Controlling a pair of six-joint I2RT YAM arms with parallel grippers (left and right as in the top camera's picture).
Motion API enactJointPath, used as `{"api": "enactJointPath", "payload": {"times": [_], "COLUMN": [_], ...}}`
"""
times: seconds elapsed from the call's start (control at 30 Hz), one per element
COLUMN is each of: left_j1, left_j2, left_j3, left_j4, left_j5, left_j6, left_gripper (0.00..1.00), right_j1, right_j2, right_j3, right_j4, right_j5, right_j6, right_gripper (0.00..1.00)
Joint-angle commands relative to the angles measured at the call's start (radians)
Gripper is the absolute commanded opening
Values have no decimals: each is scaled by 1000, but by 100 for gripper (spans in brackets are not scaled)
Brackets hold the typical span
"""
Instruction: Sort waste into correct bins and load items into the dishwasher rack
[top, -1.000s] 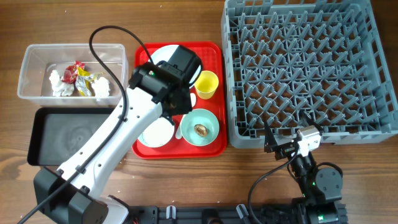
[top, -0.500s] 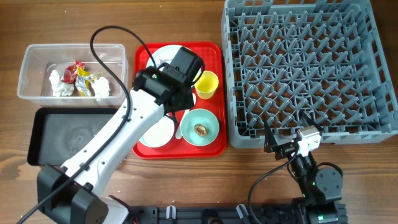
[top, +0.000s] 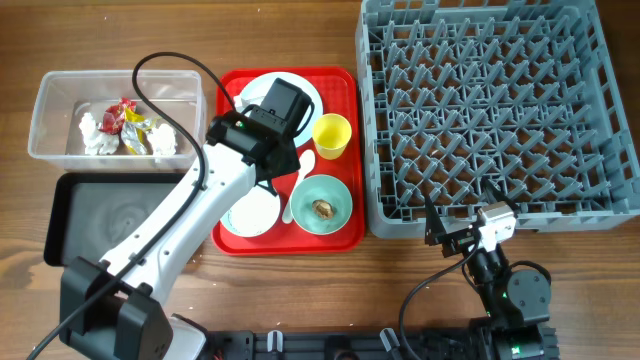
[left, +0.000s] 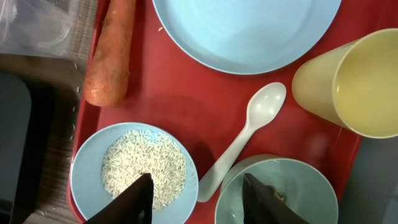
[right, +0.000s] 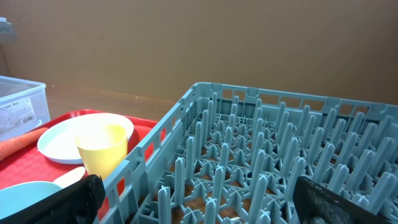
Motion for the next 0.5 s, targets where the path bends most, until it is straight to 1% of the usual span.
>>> {"api": "enactJointPath", "payload": {"times": [0.0, 0.27, 0.47], "left_j1": [3, 3, -25], "left_j2": [-1, -1, -1], "left_j3": [-47, -88, -88], "left_j4": [34, 52, 62], "left_j5": [-24, -8, 36], "left_j6": [-17, -16, -17], "left_gripper": [48, 48, 46], "right_j1": [-5, -5, -5], "right_j2": [-5, -5, -5], "right_j3": [-1, -1, -1], "right_j4": [3, 3, 3], "right_j5": [14, 14, 14], "right_j6": [-9, -9, -9], "right_gripper": [100, 100, 100]}}
